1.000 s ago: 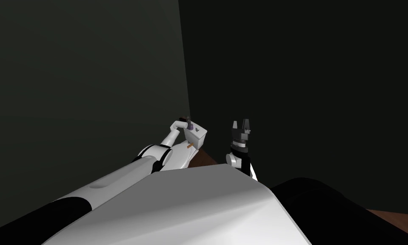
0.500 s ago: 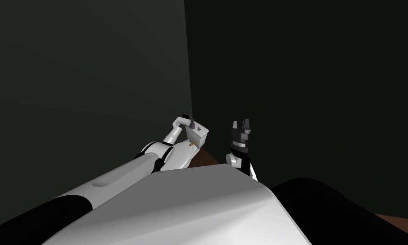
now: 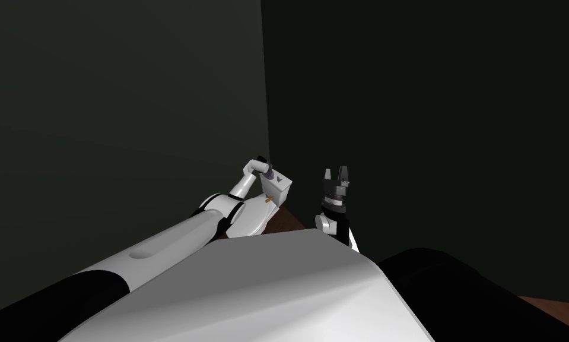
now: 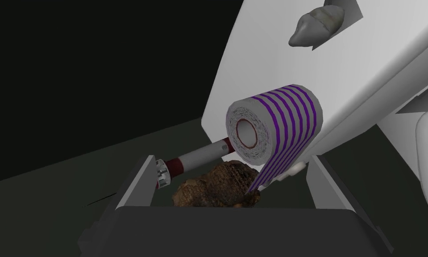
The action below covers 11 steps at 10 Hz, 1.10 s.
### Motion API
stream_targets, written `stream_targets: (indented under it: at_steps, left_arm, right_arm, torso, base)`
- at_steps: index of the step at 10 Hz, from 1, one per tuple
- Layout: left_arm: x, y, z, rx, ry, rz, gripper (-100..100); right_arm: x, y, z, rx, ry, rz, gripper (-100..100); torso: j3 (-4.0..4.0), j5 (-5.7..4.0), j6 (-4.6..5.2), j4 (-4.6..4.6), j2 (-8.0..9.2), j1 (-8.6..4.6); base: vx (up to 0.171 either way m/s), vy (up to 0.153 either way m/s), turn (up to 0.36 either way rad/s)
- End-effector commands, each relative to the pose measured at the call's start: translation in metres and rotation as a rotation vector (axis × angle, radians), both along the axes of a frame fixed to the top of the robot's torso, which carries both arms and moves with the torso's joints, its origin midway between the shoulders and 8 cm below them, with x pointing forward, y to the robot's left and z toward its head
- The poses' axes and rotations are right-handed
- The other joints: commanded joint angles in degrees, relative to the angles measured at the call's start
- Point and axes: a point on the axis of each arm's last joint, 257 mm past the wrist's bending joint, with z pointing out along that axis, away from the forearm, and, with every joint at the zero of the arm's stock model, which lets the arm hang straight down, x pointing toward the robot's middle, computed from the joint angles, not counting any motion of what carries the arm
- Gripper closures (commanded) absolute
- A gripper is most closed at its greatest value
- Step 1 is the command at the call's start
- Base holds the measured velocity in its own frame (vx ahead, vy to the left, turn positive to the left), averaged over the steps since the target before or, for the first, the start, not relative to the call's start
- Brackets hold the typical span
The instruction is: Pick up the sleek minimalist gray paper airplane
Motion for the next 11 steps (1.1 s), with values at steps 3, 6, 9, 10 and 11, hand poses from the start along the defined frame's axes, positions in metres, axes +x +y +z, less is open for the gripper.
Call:
stream_targets:
  at_steps: [3,6,9,10,11]
  left_arm:
    - [-0.013,-0.001,-0.011,0.015,0.076,0.000,-100]
    - [-0.028,0.006,-0.033,0.020,0.174,0.015,-100]
    - [-0.049,0.018,-0.064,0.019,0.298,0.040,-100]
    - [-0.049,0.018,-0.064,0.019,0.298,0.040,-100]
    - [-0.057,0.023,-0.075,0.017,0.344,0.050,-100]
  right_arm:
    - [0.000,0.000,0.000,0.000,0.000,0.000,0]
    - [0.000,0.000,0.000,0.000,0.000,0.000,0]
    - [0.000,0.000,0.000,0.000,0.000,0.000,0]
    - [0.000,0.000,0.000,0.000,0.000,0.000,0]
    - [0.000,0.000,0.000,0.000,0.000,0.000,0]
  torso:
    - [-0.04,-0.01,0.00,-0.02,-0.06,-0.03]
    - [-0.09,-0.02,0.01,-0.04,-0.14,-0.10]
    - [-0.23,-0.05,-0.03,-0.11,-0.36,-0.21]
    - [-0.21,-0.06,0.00,-0.09,-0.34,-0.26]
    - [-0.19,-0.06,0.02,-0.09,-0.29,-0.24]
  base:
    - [0.002,-0.002,0.007]
    - [0.043,-0.024,-0.044]
    - [0.087,-0.055,-0.051]
    - [0.060,-0.049,-0.133]
    - [0.053,-0.042,-0.114]
